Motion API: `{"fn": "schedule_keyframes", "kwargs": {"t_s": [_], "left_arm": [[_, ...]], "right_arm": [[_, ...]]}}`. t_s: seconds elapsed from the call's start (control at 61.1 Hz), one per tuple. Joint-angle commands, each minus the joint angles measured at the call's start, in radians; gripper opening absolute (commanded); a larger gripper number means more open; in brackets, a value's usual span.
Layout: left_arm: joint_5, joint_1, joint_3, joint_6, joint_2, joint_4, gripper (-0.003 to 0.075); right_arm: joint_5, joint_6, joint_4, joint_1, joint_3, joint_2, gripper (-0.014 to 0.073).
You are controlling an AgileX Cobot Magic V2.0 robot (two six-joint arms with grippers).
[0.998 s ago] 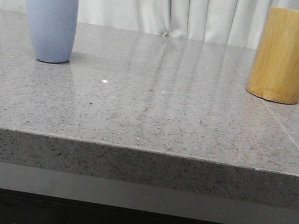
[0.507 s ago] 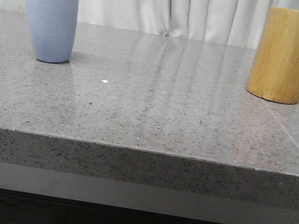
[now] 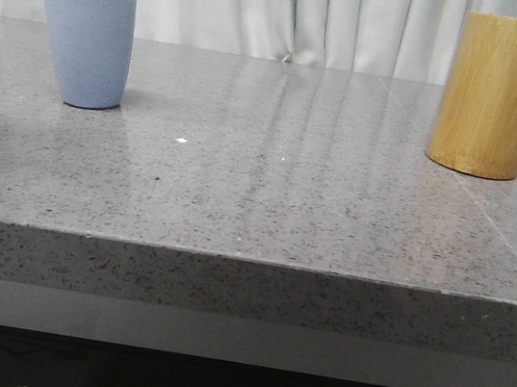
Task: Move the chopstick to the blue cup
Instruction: 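Lower the left gripper over the light blue cup and grasp it, then slide the blue cup with the left gripper toward the bamboo holder, release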
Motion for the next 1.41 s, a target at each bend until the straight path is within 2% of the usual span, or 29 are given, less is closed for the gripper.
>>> {"fn": "schedule_keyframes", "kwargs": {"t_s": [0.0, 0.278, 0.622, 0.884, 0.965, 1.276, 1.391], "left_arm": [[0.009, -0.014, -0.123, 0.004, 0.070, -0.005, 0.0449], [0.196, -0.014, -0.391, 0.004, 0.332, -0.003, 0.0405], [0.314, -0.014, -0.611, 0.028, 0.590, 0.010, 0.0387], [0.342, -0.014, -0.699, 0.028, 0.702, 0.047, 0.0386], [0.341, -0.014, -0.700, 0.028, 0.714, 0.047, 0.0335], [0.341, -0.014, -0.727, 0.028, 0.719, 0.035, -0.0008], [0.371, -0.027, -0.767, 0.028, 0.719, 0.031, -0.0019]], "right_arm": [[-0.058, -0.014, 0.015, 0.002, -0.039, 0.007, 0.0561], [-0.058, -0.014, 0.015, 0.002, -0.039, 0.007, 0.0561], [-0.058, -0.014, 0.015, 0.002, -0.039, 0.007, 0.0561], [-0.055, -0.014, 0.015, 0.002, -0.039, 0.007, 0.0561], [-0.055, -0.014, 0.014, 0.002, -0.039, 0.007, 0.0561], [-0.057, -0.014, 0.014, 0.002, -0.039, 0.007, 0.0561], [-0.057, -0.014, 0.014, 0.002, -0.039, 0.007, 0.0561]]}}
